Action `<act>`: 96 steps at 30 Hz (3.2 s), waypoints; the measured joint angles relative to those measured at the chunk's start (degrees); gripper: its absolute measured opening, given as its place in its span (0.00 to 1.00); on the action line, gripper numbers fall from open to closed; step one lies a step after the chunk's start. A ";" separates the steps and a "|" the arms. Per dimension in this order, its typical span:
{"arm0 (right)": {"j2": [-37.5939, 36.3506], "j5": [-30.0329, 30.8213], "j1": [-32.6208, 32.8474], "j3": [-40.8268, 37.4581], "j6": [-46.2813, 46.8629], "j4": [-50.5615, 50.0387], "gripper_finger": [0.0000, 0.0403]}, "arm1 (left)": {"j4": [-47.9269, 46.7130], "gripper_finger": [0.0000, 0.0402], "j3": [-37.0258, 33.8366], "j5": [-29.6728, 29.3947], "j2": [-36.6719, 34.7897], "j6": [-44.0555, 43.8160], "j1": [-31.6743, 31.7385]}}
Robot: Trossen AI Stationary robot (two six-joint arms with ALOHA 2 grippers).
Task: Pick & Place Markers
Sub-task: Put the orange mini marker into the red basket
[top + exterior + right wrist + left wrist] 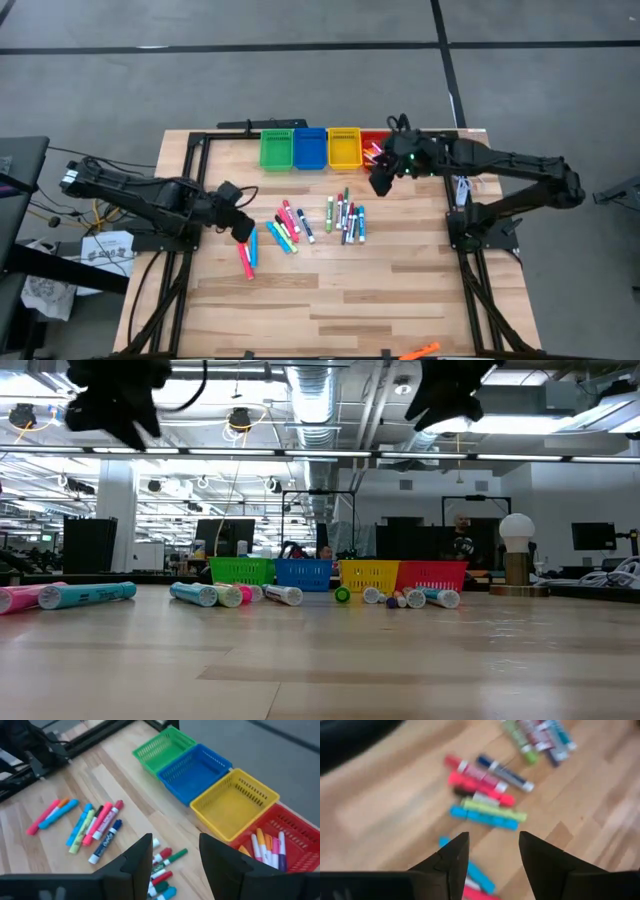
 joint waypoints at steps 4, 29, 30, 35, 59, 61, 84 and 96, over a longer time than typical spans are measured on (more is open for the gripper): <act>1.20 5.33 5.10 0.02 1.26 1.08 0.36 | -1.19 0.43 0.00 3.87 3.02 -13.56 0.00; 5.40 13.68 11.16 0.00 -0.27 4.50 0.33 | -1.99 0.43 -0.10 11.83 21.59 -29.89 -0.35; 5.55 13.70 11.16 0.01 -0.28 4.70 0.33 | -1.76 0.43 -0.37 12.01 21.82 -30.12 -0.35; 6.44 13.70 11.16 0.02 -1.21 4.92 0.33 | 0.20 0.43 -4.97 15.63 21.44 -32.69 -0.35; 7.23 13.59 11.16 0.00 -1.30 4.91 0.33 | 14.66 0.43 -14.37 16.41 19.91 -38.62 -0.35; 7.23 13.59 11.16 0.00 -1.30 4.94 0.33 | 16.24 0.43 -15.06 16.41 19.91 -38.93 -0.35; 7.21 13.44 11.22 0.00 -1.28 4.98 0.33 | 19.20 0.43 -17.09 16.22 19.93 -40.11 -0.35; 7.19 13.20 11.24 0.00 -1.25 4.95 0.33 | 19.36 0.43 -17.07 17.49 19.93 -39.26 -0.35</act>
